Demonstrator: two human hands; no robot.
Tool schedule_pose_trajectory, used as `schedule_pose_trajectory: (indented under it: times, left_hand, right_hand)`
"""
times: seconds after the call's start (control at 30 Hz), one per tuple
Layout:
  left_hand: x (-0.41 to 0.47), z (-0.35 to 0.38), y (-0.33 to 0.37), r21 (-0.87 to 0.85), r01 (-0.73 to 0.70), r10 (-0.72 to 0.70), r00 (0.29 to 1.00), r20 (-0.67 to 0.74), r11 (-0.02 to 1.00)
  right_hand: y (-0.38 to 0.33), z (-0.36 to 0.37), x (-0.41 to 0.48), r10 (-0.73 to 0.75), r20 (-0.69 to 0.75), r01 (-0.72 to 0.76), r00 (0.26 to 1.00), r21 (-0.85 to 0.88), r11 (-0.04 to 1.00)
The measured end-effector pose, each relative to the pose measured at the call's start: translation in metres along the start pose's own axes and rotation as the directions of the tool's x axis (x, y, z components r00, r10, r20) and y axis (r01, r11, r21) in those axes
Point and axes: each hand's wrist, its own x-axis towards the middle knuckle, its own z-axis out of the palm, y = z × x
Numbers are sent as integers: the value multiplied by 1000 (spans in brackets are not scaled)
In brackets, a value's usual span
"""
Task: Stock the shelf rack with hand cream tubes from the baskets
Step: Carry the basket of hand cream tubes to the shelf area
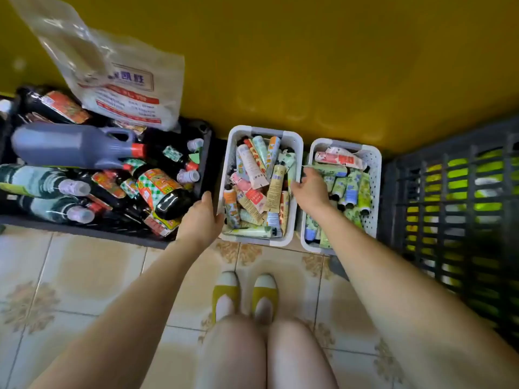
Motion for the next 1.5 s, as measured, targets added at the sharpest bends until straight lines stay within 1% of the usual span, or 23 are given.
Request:
schedule_pose_trajectory:
  times: [0.1, 0.13, 0.23, 0.3, 0.4, 0.57, 0.7, 0.8, 0.93, 1.03, 1.23, 1.37, 1.5]
  left_hand:
    - [18, 12, -4, -41, -24, 24, 1000, -15, 999]
    - [22, 14, -3, -35, -31, 31, 1000, 2, 999]
    - [33, 21, -5, -98, -60, 64, 997, 39, 993]
    - [37, 23, -8, -157, -86, 96, 994, 57, 984]
    - [36, 20, -11, -223, -129, 150, 985, 82, 966]
    - [31, 18, -15, -321, -136, 178, 978, 104, 937]
    - [36, 26, -18, -396, -107, 147, 986, 73, 912]
    - [38, 34, -23, -432, -75, 107, 993, 51, 899]
    - [36, 38, -25, -455, -64, 86, 996, 27, 888]
    - [31, 35, -27, -468, -82, 90, 996, -4, 880]
    - [-12, -4, -18, -484, -102, 86, 995, -55, 869]
    - [-56, -52, -2, -486, -115, 80, 992, -93, 867]
    - [-107, -106, 17, -508, -103, 44, 991, -128, 855]
  right_hand:
    - [1, 7, 15, 10, -5, -11, 1000, -80, 997]
    - [0, 10, 19, 28, -10, -29, 1000, -89, 996]
    - [2, 17, 29, 62, -39, -65, 997, -77, 995]
    - [3, 20, 31, 78, -58, -79, 995, -29, 996]
    - [7, 27, 32, 69, -74, -64, 995, 67, 996]
    - [9, 35, 29, 92, -96, -74, 991, 174, 982]
    - [8, 37, 31, 134, -106, -110, 985, 203, 973]
    - [11, 41, 32, 153, -105, -120, 983, 266, 956]
    - [13, 47, 31, 179, -171, -109, 969, 354, 929]
    - [13, 50, 26, 172, -209, -85, 963, 369, 926]
    - [-13, 24, -16, 112, -206, -28, 972, 374, 927]
    - [-43, -8, -56, 47, -197, 34, 979, 392, 920]
    - [-81, -48, -101, -53, -206, 122, 977, 339, 933]
